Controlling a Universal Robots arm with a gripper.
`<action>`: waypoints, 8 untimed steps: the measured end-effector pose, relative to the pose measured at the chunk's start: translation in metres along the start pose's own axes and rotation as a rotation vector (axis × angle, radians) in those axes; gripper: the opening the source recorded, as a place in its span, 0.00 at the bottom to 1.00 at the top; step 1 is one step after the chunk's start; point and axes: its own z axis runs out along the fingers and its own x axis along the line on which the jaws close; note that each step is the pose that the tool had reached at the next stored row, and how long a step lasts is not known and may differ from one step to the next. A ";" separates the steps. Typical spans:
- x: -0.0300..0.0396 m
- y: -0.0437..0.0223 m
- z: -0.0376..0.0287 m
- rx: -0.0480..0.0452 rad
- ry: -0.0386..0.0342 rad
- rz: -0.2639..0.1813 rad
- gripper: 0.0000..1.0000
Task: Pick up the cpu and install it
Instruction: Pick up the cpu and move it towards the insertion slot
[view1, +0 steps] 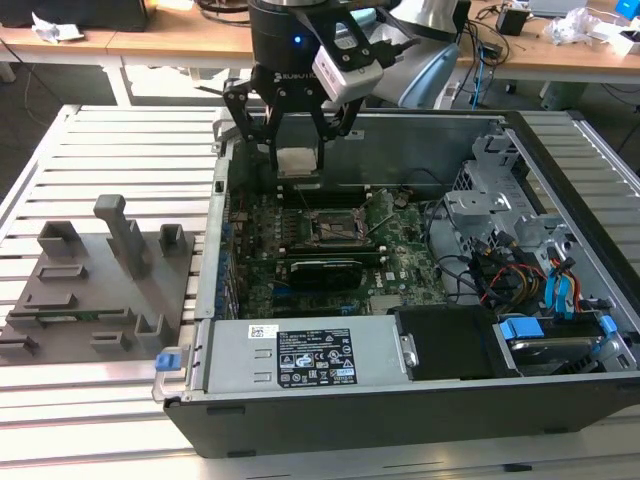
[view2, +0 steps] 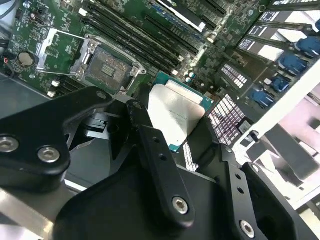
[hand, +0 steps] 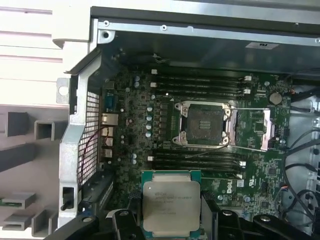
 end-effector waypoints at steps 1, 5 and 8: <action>-0.0015 0.0008 0.0010 0.0002 0.0000 0.000 0.55; -0.0120 0.0050 0.0077 0.0012 0.0001 0.000 0.55; -0.0174 0.0065 0.0108 0.0015 0.0001 0.000 0.55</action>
